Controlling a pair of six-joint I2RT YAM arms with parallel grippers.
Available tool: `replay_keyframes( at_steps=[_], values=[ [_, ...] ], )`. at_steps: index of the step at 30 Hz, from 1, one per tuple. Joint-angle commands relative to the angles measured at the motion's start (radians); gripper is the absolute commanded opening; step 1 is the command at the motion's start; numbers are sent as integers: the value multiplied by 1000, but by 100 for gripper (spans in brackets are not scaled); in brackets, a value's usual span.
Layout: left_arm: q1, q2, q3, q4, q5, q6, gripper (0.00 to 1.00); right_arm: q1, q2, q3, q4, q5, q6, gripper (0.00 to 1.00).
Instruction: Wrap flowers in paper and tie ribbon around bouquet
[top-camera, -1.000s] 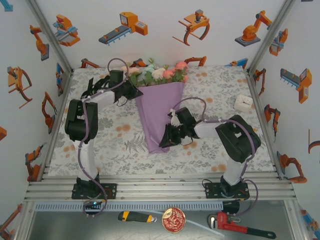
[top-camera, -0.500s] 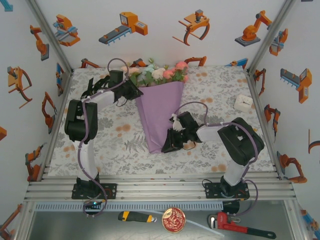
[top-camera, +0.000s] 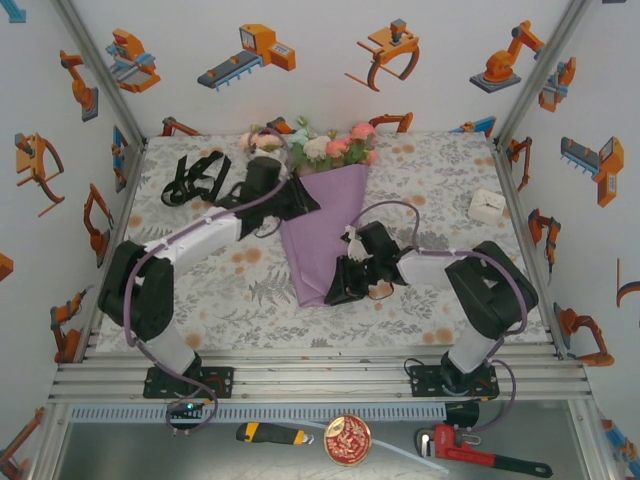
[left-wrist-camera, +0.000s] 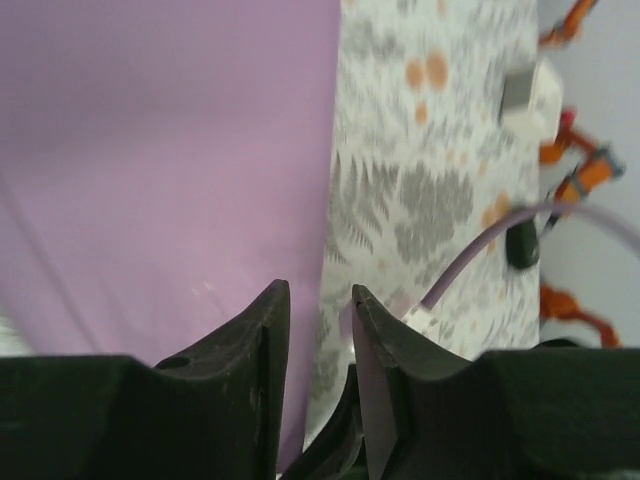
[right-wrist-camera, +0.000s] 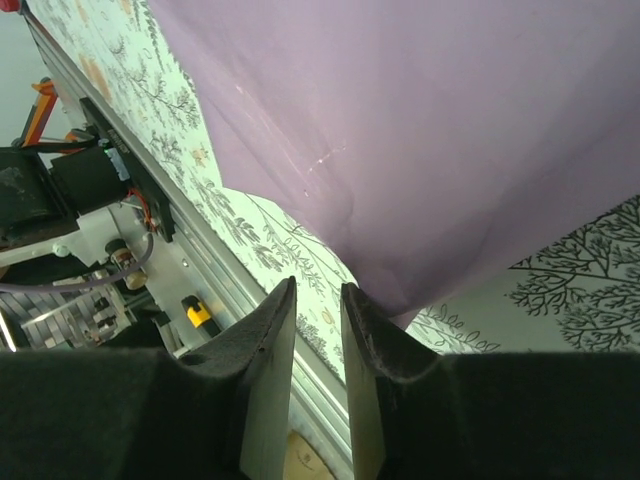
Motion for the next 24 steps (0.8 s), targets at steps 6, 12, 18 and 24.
replay_keyframes(
  at_steps=[6,12,18,24],
  values=[
    [-90,117,-205,117,-12,-108,29,-113,-174,30,30,11,107,34],
    [-108,79,-303,136,-46,-126,28,-185,-136,68,37,116,177,35],
    [-116,86,-332,166,-37,-144,28,-185,10,73,192,97,275,32],
    [-119,66,-344,172,-41,-144,27,-227,127,81,224,136,277,22]
  ],
)
